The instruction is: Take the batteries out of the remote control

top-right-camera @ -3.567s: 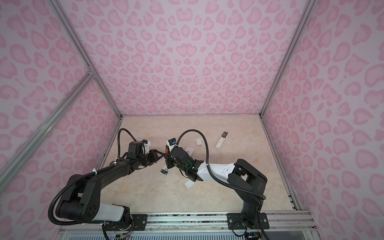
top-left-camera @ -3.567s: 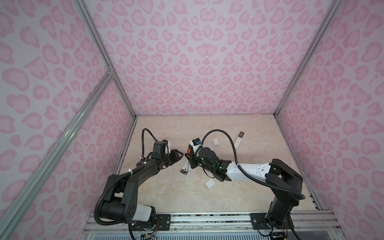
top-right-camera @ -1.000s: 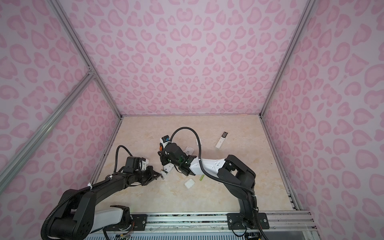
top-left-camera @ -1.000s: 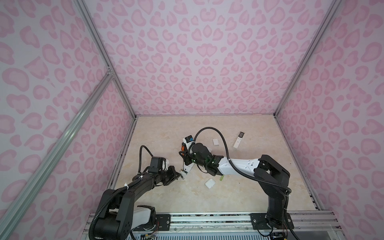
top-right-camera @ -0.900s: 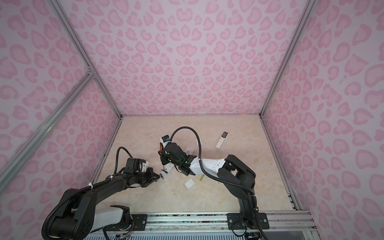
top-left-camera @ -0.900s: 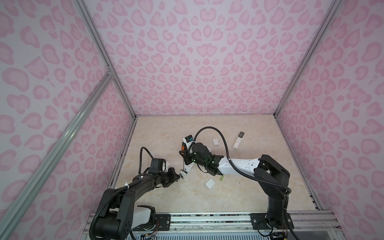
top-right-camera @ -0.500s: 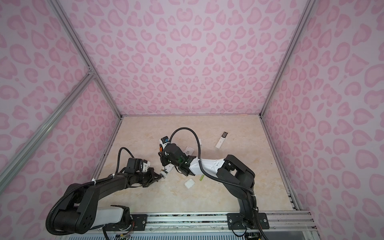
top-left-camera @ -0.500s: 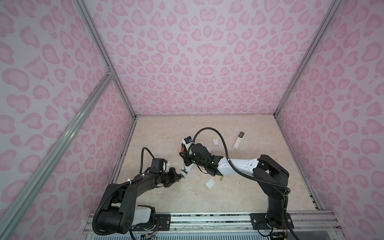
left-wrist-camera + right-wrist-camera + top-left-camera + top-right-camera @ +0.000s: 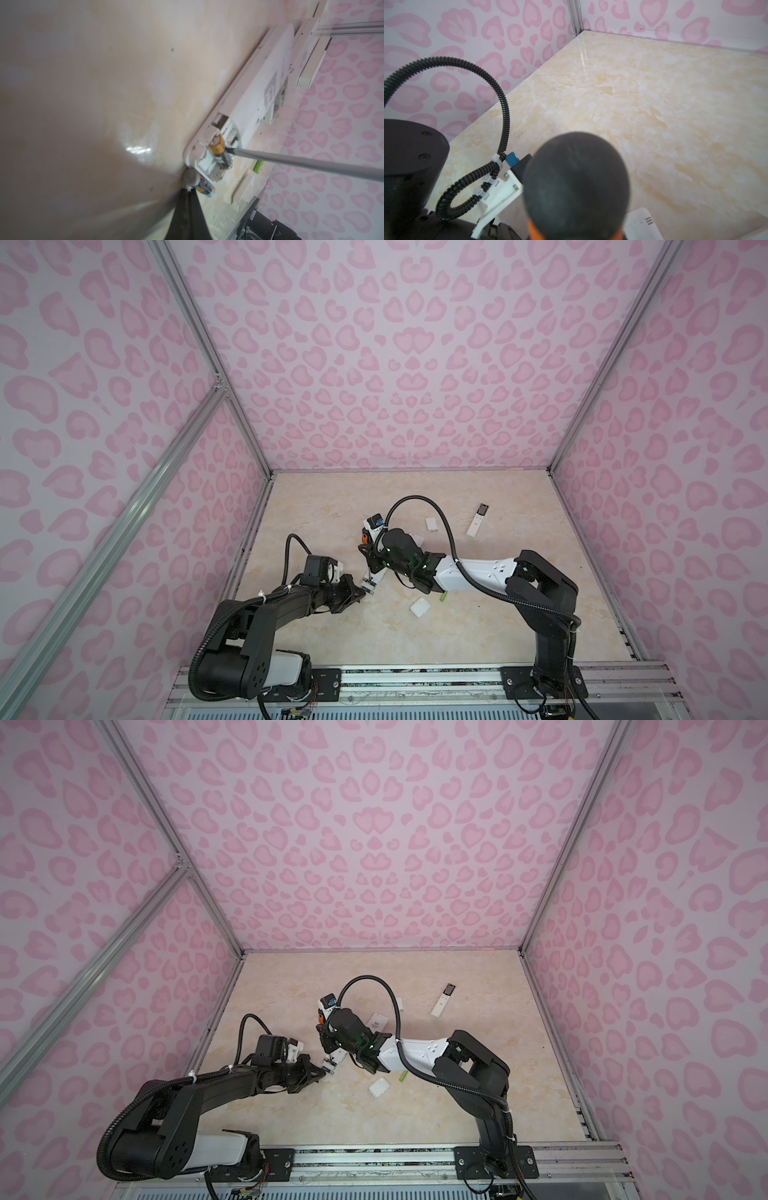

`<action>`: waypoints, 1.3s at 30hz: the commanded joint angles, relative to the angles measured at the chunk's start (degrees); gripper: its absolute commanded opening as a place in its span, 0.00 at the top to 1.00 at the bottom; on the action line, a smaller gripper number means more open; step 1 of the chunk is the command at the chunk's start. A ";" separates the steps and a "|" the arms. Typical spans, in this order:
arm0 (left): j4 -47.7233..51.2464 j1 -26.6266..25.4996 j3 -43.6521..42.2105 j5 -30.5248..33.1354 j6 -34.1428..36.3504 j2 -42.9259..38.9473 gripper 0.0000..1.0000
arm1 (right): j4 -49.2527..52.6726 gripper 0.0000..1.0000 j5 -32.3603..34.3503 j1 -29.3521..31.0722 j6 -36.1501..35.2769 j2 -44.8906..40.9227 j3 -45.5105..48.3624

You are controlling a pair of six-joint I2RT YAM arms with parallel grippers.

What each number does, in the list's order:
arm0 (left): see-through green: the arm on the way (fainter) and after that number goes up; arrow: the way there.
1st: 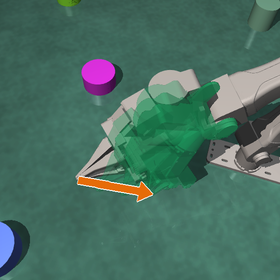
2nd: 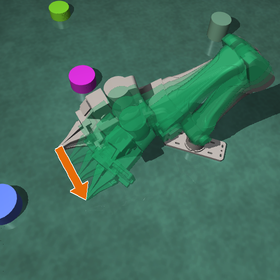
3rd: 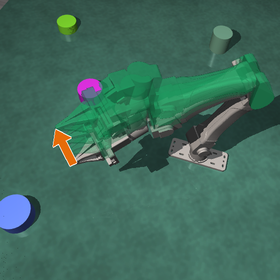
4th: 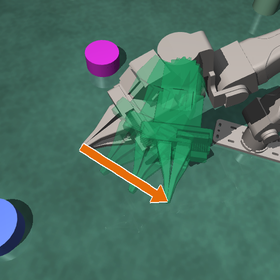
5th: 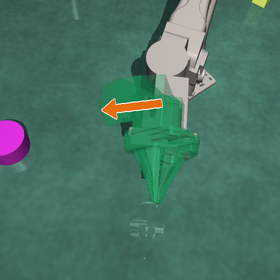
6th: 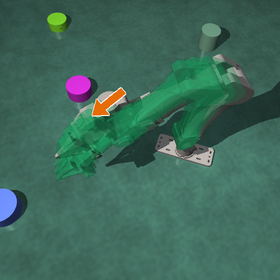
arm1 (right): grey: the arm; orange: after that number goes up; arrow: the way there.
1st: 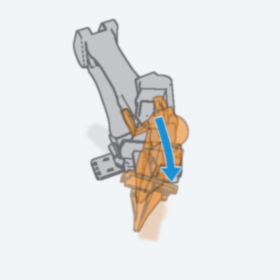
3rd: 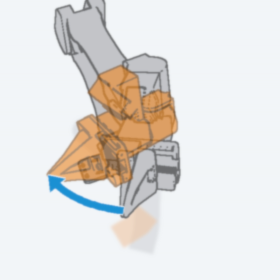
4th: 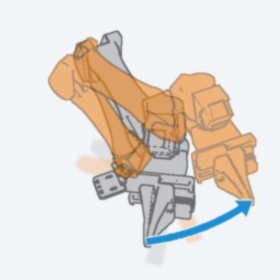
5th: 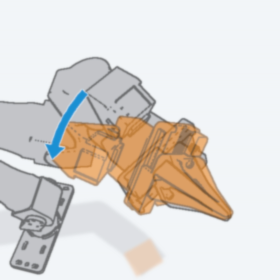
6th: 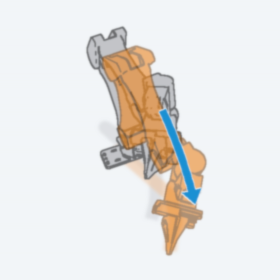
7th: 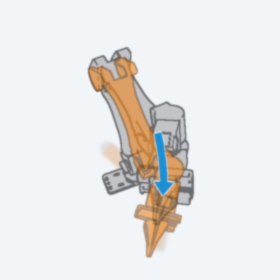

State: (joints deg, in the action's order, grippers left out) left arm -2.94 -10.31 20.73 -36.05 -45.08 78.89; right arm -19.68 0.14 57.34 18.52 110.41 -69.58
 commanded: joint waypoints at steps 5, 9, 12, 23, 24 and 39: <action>1.97 -0.22 -0.01 4.71 -0.40 0.80 0.96 | 1.58 1.00 1.43 1.00 -1.72 0.26 0.57; 1.87 -0.24 0.21 4.76 -0.25 1.05 0.96 | 1.83 1.00 2.65 1.43 -2.49 -0.14 0.62; 1.97 -0.20 0.27 4.76 0.10 1.48 0.96 | 1.49 1.00 3.65 1.55 -2.62 -0.85 1.00; 2.35 -0.17 0.67 4.67 0.54 1.33 0.96 | 0.98 1.00 4.67 1.55 -2.00 -2.05 2.25; 2.32 -0.22 0.71 4.67 0.52 1.25 0.96 | 1.13 1.00 4.53 1.55 -2.00 -2.04 2.25; 1.81 0.33 1.72 4.71 0.17 -0.49 0.96 | -4.82 1.00 9.92 3.75 -5.78 -1.61 6.96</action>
State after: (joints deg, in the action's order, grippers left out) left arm -2.13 -10.28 21.98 -35.31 -45.15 79.33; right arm -26.39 7.88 60.60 14.74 108.38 -63.72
